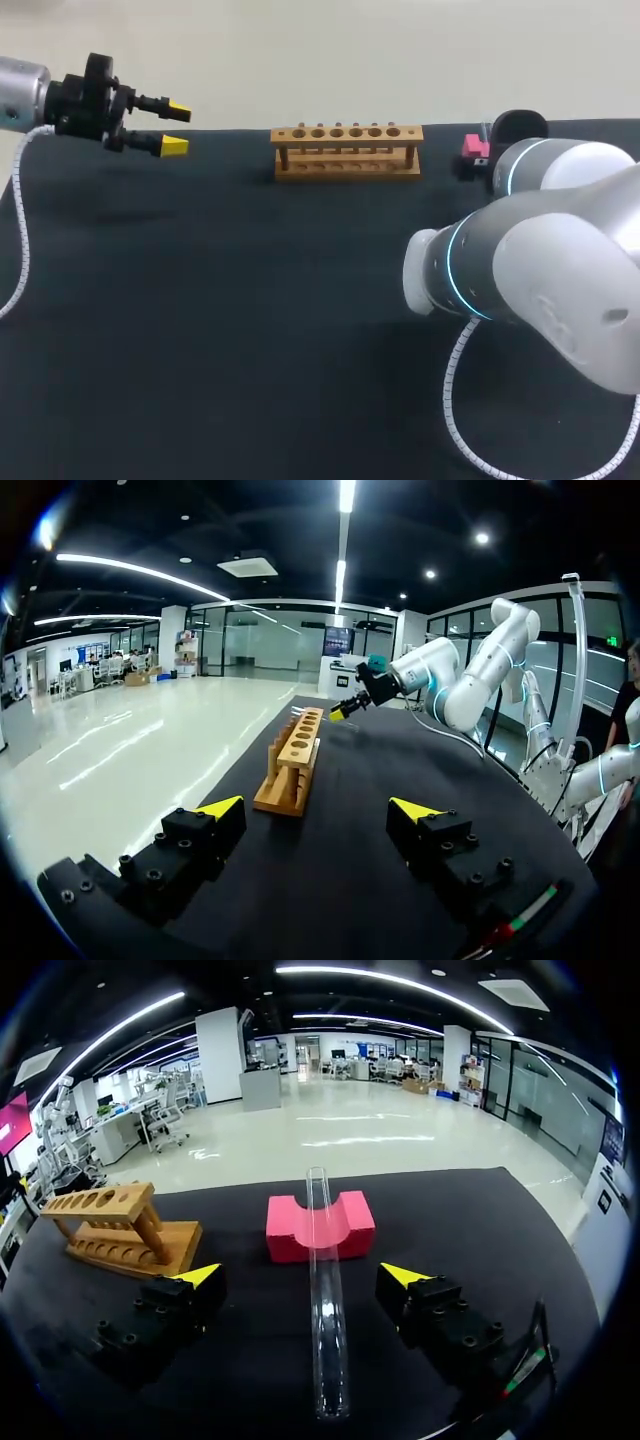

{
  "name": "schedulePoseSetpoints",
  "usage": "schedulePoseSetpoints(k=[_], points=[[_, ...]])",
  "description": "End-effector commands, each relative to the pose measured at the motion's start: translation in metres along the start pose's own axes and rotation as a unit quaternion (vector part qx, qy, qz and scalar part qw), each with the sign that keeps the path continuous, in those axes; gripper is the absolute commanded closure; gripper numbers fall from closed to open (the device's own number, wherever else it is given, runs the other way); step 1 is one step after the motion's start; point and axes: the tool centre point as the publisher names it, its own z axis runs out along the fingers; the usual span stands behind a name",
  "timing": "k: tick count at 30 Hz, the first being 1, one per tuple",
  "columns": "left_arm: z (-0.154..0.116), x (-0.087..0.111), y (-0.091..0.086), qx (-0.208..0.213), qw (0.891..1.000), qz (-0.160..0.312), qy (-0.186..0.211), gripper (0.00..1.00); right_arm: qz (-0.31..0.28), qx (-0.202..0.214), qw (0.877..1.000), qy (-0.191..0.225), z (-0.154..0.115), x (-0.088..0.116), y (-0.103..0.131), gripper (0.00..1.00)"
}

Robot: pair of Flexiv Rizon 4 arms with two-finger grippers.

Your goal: Grasp the test tube, adjust it, and insert it.

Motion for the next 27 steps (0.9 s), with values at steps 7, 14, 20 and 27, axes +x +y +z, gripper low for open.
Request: schedulePoseSetpoints(k=[7,14,20,27], points=[[0.0,0.001,0.003,0.003,1.0,0.001,0.0,0.0,-0.002,-0.016,1.0,0.006,0.01,0.005,-0.006,0.0],[0.0,0.001,0.003,0.003,1.0,0.001,0.0,0.0,-0.008,-0.024,1.0,0.011,0.017,0.006,-0.008,0.0],[0.0,0.001,0.003,0.003,1.0,0.001,0.0,0.0,-0.008,-0.026,1.0,0.015,0.021,0.009,-0.013,0.0],[0.0,0.001,0.003,0.003,1.0,0.001,0.0,0.0,-0.013,-0.036,0.999,0.019,0.023,0.01,-0.017,0.0]])
